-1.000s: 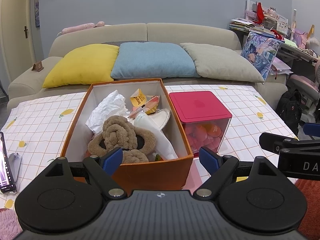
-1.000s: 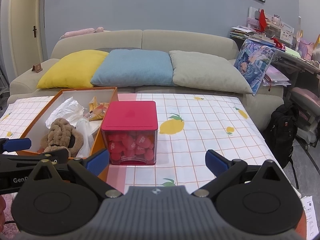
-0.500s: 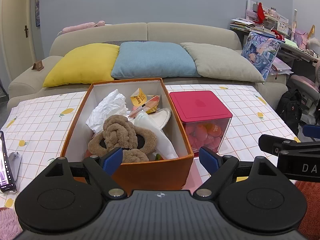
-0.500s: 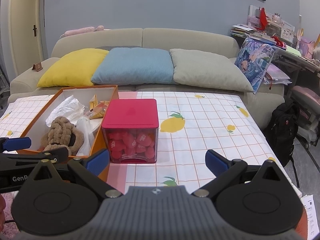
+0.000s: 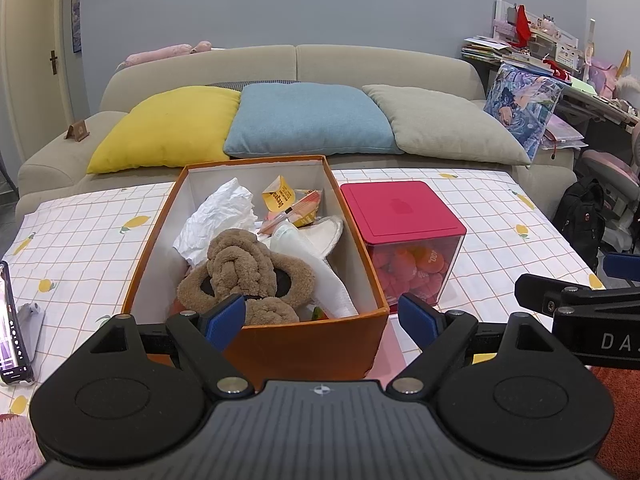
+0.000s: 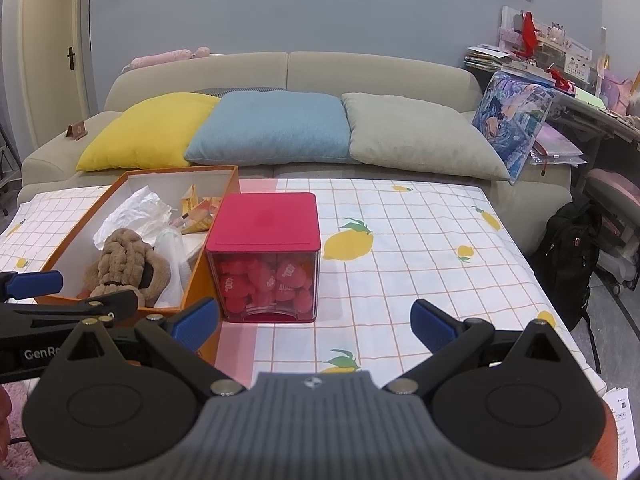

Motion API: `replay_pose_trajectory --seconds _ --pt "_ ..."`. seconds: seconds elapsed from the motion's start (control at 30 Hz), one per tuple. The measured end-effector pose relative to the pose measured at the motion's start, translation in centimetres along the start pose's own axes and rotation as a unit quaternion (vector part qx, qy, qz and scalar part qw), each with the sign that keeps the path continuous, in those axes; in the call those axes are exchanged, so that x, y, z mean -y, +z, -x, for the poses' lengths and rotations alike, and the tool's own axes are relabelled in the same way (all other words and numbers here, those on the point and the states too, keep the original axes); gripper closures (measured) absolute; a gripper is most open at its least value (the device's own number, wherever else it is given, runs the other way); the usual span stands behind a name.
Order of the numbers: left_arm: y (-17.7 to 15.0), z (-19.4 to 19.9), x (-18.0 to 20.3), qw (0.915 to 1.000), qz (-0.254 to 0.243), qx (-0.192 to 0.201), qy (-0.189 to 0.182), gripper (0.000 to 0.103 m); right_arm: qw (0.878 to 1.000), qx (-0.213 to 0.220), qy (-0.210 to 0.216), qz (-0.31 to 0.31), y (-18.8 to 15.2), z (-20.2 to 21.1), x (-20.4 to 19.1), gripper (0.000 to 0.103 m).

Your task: Organize soft objects

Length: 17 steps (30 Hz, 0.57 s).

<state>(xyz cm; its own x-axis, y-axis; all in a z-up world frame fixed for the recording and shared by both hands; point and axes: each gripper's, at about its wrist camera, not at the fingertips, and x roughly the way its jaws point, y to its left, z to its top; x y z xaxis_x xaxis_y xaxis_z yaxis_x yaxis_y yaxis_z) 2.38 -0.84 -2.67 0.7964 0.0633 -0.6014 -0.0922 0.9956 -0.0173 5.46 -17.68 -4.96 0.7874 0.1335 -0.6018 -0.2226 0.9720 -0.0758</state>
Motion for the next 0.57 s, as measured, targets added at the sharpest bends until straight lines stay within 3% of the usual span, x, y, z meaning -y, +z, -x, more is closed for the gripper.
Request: replay_pose_trajectory --seconds 0.57 --pt "-0.1 -0.13 -0.4 1.0 0.004 0.0 0.003 0.002 1.0 -0.001 0.001 0.0 0.06 0.01 0.04 0.003"
